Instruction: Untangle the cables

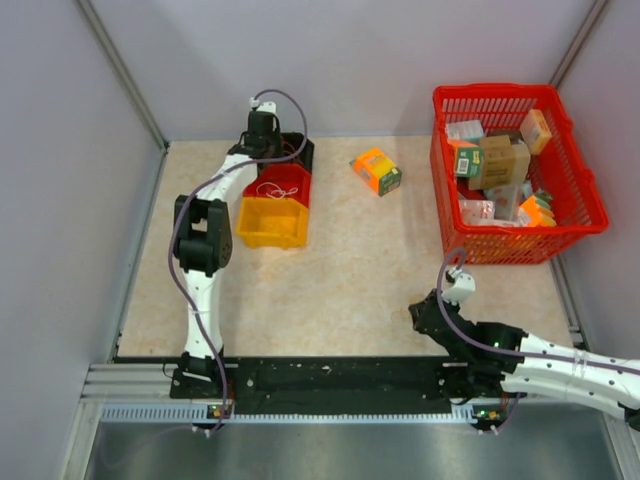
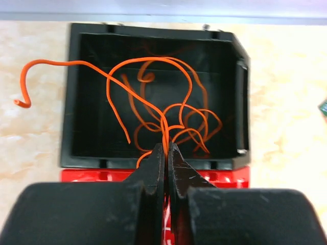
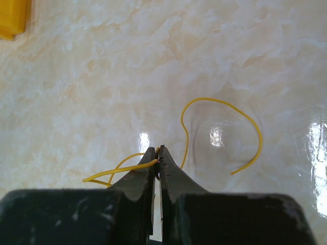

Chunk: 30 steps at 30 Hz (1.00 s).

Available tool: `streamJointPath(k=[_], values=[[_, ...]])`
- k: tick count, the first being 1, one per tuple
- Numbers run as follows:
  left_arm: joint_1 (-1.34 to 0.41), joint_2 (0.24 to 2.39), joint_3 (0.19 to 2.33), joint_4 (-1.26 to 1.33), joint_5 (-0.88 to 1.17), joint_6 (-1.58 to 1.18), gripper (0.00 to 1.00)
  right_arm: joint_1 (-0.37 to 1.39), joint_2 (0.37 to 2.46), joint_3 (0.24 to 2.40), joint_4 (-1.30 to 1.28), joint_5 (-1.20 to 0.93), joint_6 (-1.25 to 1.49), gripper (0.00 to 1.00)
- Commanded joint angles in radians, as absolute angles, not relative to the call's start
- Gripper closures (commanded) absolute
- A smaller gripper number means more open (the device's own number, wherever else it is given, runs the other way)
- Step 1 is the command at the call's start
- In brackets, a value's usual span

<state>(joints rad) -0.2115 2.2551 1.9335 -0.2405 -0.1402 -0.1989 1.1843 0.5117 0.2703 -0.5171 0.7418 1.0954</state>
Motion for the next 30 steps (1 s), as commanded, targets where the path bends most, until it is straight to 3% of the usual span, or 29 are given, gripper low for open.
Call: streamJointPath(k=[1,8,15,23,30], values=[[-0.218,2.192,1.956,-0.228,0.039,-0.218,1.00,1.193,0.500,0.299,-0.503,0.738,1.111,1.00],[-0.173,2.292,2.083,-0.357,0.201,-0.375,1.00,1.195,0.465,0.282,-0.503,0.735,1.115,1.00],[-0.132,2.306,2.063,-0.288,0.298,-0.619,1.00,1.195,0.494,0.287,-0.502,0.744,1.126,1.00],[-0.103,2.322,2.071,-0.250,0.383,-0.877,0.78,1.193,0.506,0.288,-0.497,0.744,1.124,1.00],[-0.100,2.163,2.024,-0.287,0.324,-0.861,0.45,1.193,0.506,0.291,-0.497,0.742,1.118,1.00]])
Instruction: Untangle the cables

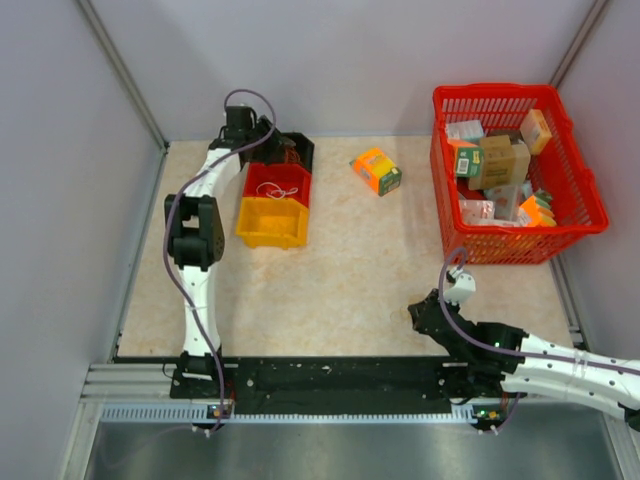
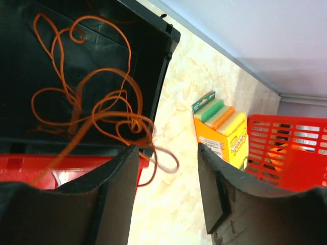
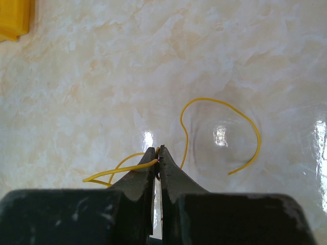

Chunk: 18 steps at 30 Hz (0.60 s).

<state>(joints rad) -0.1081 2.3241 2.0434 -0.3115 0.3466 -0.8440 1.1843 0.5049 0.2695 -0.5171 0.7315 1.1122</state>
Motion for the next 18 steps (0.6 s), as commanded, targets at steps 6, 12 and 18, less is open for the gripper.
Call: streamJointPath(k=[6,12,18], values=[[-0.092,2.049,1.976,-0.336,0.282,-0.851,0.05,1.193,0.520,0.305,-0.486,0.744,1.092,1.00],[-0.081,2.152,2.173,-0.441,0.365,-0.804,0.20,1.193,0.529,0.321,-0.483,0.726,1.080,1.00],[-0.113,2.092,2.059,-0.485,0.114,-0.632,0.14,1.193,0.531,0.321,-0.482,0.716,1.080,1.00]])
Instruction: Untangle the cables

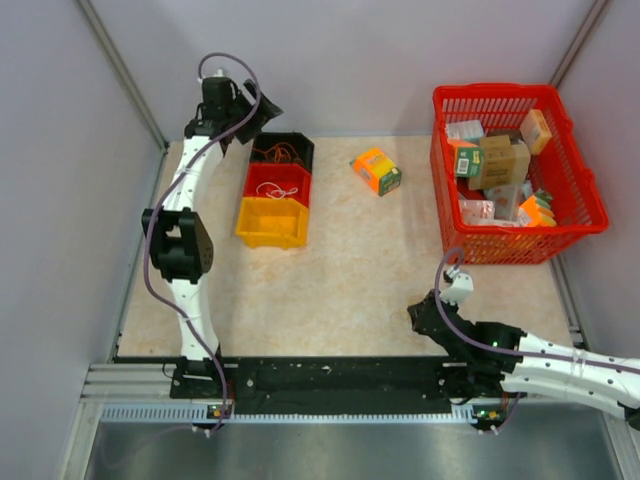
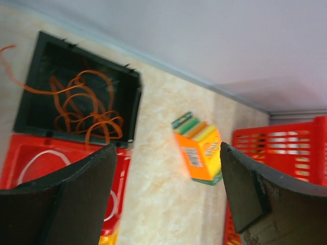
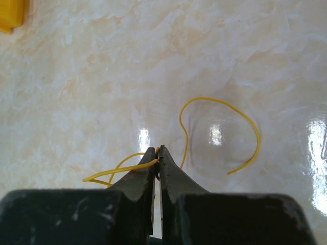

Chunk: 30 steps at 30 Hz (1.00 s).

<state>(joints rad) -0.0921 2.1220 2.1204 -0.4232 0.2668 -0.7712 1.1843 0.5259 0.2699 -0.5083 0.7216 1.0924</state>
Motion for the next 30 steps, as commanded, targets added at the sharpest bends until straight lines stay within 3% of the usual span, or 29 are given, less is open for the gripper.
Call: streamJointPath(k=[1,5,8,11,13,15,17,18,22,26,28,30], values=[[-0.120,2.098,2.062,-0.492,0.100,-0.594,0.14,1.193,0.529,0.321,-0.480,0.716,1.078,1.00],[-0.146,2.154,2.092,-0.520,0.055,-0.490,0.18,1.195,0.535,0.321,-0.480,0.721,1.080,1.00],[-0.158,2.201,2.117,-0.538,0.014,-0.451,0.37,1.193,0.543,0.322,-0.477,0.724,1.081,1.00],[-0.178,2.233,2.123,-0.537,-0.066,-0.422,0.48,1.193,0.549,0.321,-0.477,0.724,1.083,1.00],[-0.187,2.255,2.131,-0.540,-0.098,-0.410,0.45,1.195,0.548,0.316,-0.476,0.726,1.085,1.00],[-0.193,2.275,2.135,-0.534,-0.106,-0.408,0.32,1.193,0.551,0.314,-0.476,0.730,1.086,1.00],[-0.195,2.301,2.149,-0.531,-0.101,-0.413,0.29,1.195,0.552,0.313,-0.474,0.733,1.086,1.00],[-0.195,2.315,2.160,-0.529,-0.095,-0.414,0.30,1.193,0.552,0.313,-0.476,0.735,1.086,1.00],[-0.195,2.339,2.174,-0.471,-0.054,-0.434,0.55,1.195,0.561,0.314,-0.476,0.738,1.091,1.00],[-0.195,2.344,2.174,-0.410,-0.009,-0.468,0.67,1.195,0.580,0.321,-0.474,0.738,1.092,1.00],[-0.195,2.338,2.174,-0.405,-0.008,-0.482,0.64,1.195,0.591,0.324,-0.474,0.735,1.095,1.00],[-0.195,2.332,2.169,-0.399,-0.005,-0.491,0.55,1.193,0.600,0.327,-0.472,0.736,1.097,1.00]])
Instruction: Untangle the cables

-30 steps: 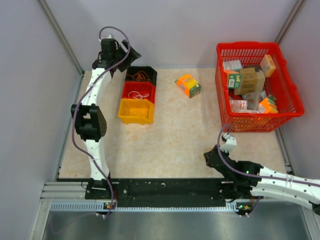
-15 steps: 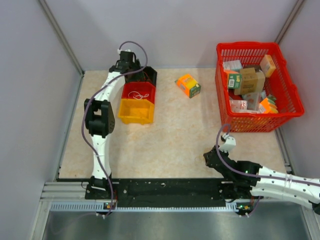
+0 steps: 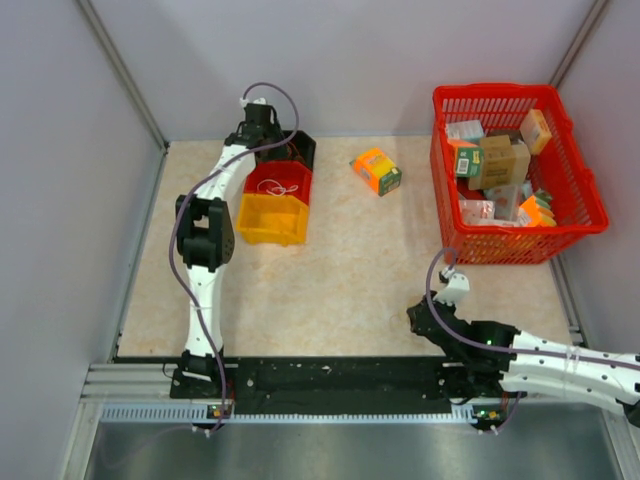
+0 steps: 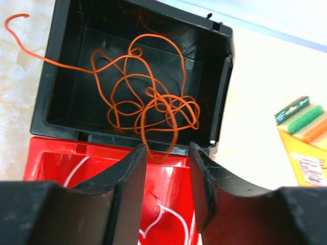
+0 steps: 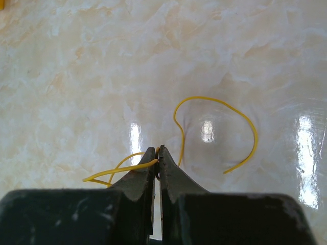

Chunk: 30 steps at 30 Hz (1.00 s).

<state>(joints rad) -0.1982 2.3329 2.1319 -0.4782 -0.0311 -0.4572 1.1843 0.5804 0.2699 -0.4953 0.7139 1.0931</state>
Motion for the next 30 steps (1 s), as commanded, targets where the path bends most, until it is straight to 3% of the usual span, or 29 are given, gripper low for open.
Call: streamJointPath(k=[1,5,12,19,23,27,30], values=[[-0.195,2.324,2.164,-0.391,0.026,-0.492,0.55,1.193,0.607,0.327,-0.471,0.735,1.098,1.00],[-0.196,2.298,2.111,-0.316,0.046,-0.499,0.62,1.193,0.624,0.331,-0.460,0.730,1.098,1.00],[-0.176,2.410,2.213,-0.320,0.160,-0.587,0.73,1.193,0.626,0.341,-0.457,0.723,1.094,1.00],[-0.163,2.367,2.237,-0.393,0.182,-0.557,0.53,1.193,0.615,0.347,-0.457,0.718,1.075,1.00],[-0.163,2.205,2.194,-0.454,0.207,-0.519,0.34,1.195,0.624,0.359,-0.456,0.724,1.046,1.00],[-0.163,1.880,1.905,-0.329,0.281,-0.564,0.20,1.195,0.647,0.376,-0.427,0.726,0.991,1.00],[-0.164,1.642,1.641,-0.186,0.339,-0.641,0.17,1.195,0.695,0.391,-0.341,0.700,0.918,1.00]])
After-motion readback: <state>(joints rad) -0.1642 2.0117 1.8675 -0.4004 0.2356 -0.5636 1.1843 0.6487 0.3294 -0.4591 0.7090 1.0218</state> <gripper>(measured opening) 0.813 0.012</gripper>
